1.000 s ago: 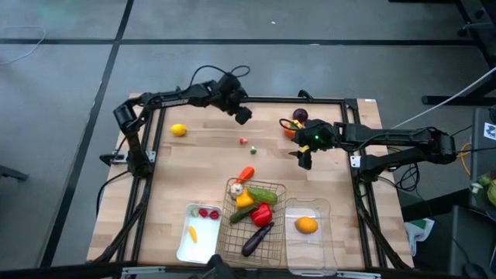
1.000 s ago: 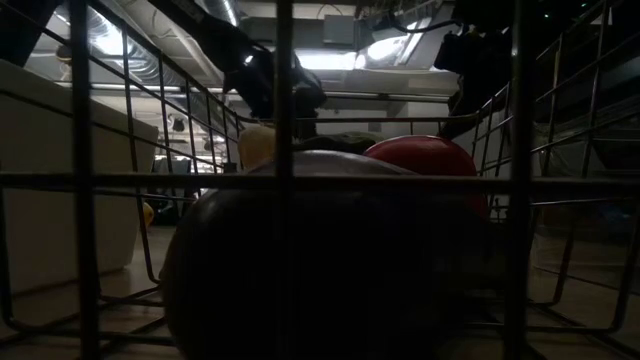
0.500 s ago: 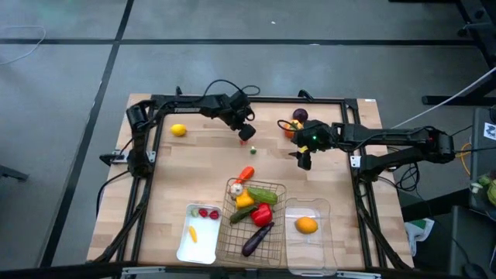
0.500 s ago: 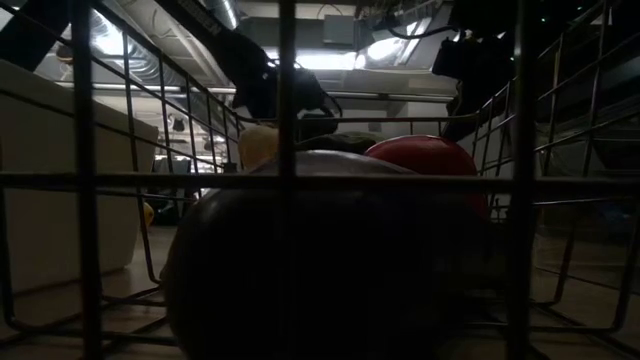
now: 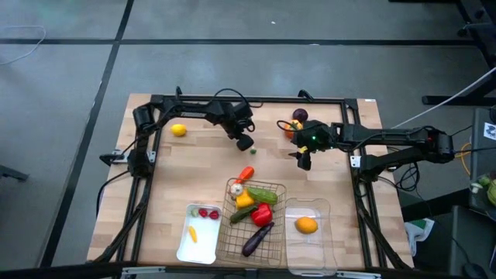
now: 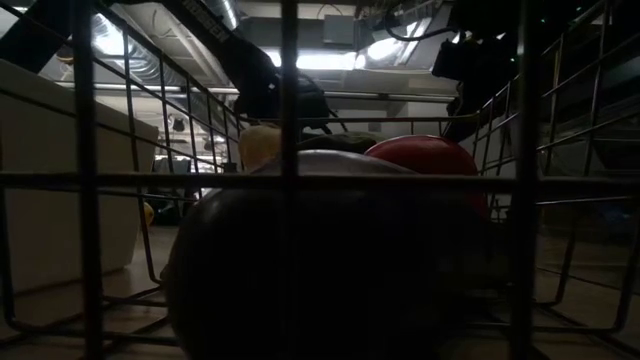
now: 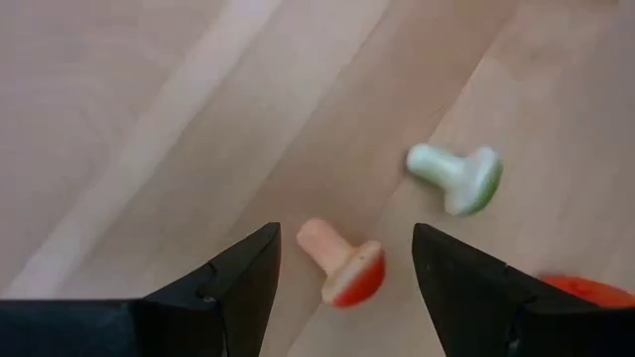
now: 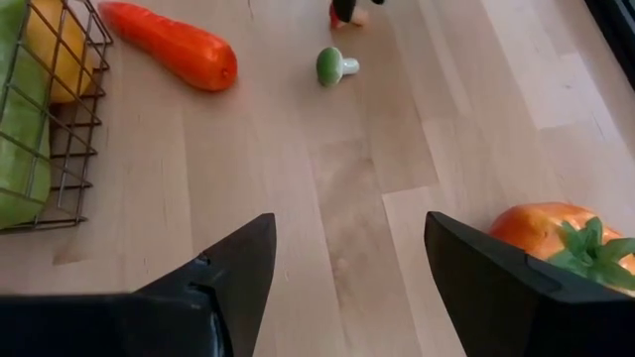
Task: Sort produce into baskets
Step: Put the orange mushroom into the white bin
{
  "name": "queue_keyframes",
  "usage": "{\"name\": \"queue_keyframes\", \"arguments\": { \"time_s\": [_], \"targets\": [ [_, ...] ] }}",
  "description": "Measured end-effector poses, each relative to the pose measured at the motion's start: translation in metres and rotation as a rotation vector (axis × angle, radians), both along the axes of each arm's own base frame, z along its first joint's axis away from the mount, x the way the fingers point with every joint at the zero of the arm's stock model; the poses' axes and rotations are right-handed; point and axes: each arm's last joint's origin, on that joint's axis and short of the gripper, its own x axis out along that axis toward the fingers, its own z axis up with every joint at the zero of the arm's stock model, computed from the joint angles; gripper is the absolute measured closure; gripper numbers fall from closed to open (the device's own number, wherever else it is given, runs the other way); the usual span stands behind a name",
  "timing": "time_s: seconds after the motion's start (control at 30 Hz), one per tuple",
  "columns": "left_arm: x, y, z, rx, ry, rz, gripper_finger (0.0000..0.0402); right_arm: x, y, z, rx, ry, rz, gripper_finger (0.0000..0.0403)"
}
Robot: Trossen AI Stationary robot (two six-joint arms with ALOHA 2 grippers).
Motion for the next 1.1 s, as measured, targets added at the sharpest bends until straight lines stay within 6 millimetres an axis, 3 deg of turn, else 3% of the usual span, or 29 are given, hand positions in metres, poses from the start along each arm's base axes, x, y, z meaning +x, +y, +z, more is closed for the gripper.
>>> {"name": "queue_keyframes", "arguments": {
  "time_s": [1.1],
  "targets": [
    [0.000,-0.012,-0.005,0.089,0.109,-0.022,0.0176,0.000,0.000,0.000,0.000,0.000,0.000,0.0145]
  ]
}}
